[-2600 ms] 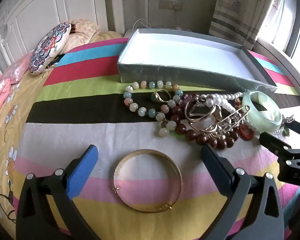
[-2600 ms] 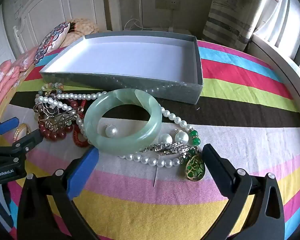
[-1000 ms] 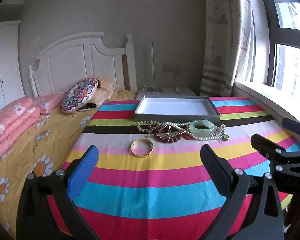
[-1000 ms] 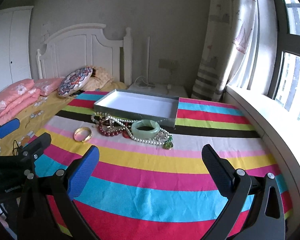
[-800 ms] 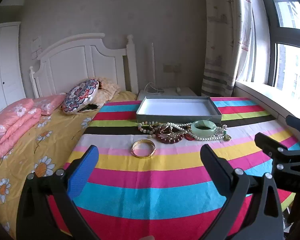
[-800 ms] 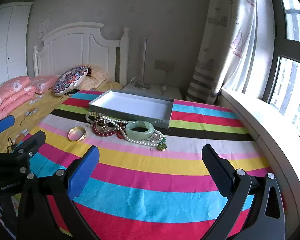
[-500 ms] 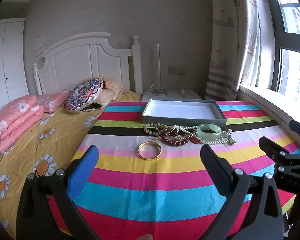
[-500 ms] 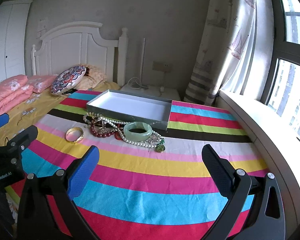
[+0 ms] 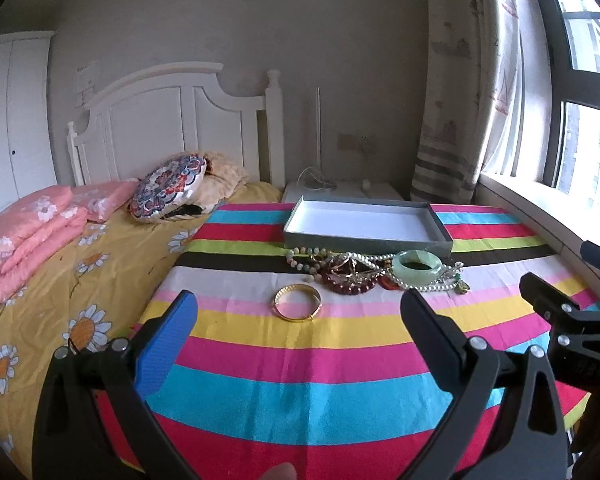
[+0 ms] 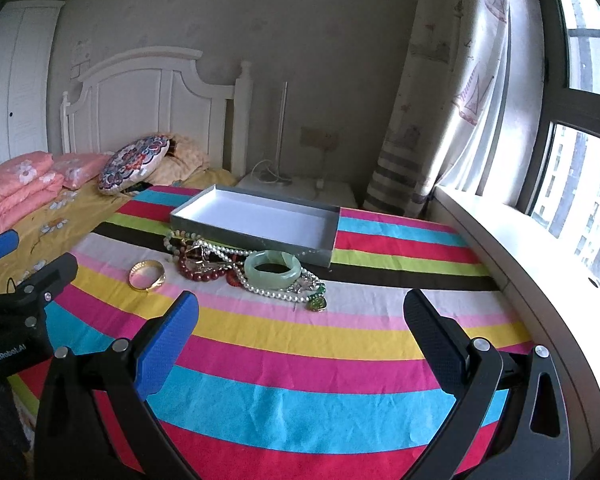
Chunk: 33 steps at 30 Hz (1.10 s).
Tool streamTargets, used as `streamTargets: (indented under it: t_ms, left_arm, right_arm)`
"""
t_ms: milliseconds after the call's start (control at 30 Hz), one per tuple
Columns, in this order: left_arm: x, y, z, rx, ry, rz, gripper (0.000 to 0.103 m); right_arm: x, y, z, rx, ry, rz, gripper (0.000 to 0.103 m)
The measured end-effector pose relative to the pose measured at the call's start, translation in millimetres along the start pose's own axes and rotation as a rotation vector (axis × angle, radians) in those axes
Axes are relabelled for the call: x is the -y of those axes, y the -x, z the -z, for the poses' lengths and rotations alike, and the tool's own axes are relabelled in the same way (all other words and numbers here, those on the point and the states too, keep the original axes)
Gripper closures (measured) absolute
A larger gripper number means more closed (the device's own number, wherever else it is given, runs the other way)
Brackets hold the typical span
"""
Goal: Organize jewelry
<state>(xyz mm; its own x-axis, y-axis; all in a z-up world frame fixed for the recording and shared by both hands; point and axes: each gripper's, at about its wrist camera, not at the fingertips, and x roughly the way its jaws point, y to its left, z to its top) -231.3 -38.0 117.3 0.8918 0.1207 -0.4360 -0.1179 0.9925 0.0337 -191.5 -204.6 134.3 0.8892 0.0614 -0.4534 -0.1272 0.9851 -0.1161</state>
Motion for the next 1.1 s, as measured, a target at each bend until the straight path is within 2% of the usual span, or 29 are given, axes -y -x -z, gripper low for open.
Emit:
streamTargets:
  t_ms: [167, 1100]
  left_arm:
    - [1.6, 6.5, 0.2, 0.007, -0.007, 0.003, 0.002]
    - [3.1, 8.7, -3.0, 0.005, -0.015, 0.009, 0.002]
  right_arm:
    - [1.0, 6.9, -0.3, 0.019, 0.004, 0.015, 0.005]
    - [-1.0, 3.2, 3.7, 0.002, 0.005, 0.008, 0.005]
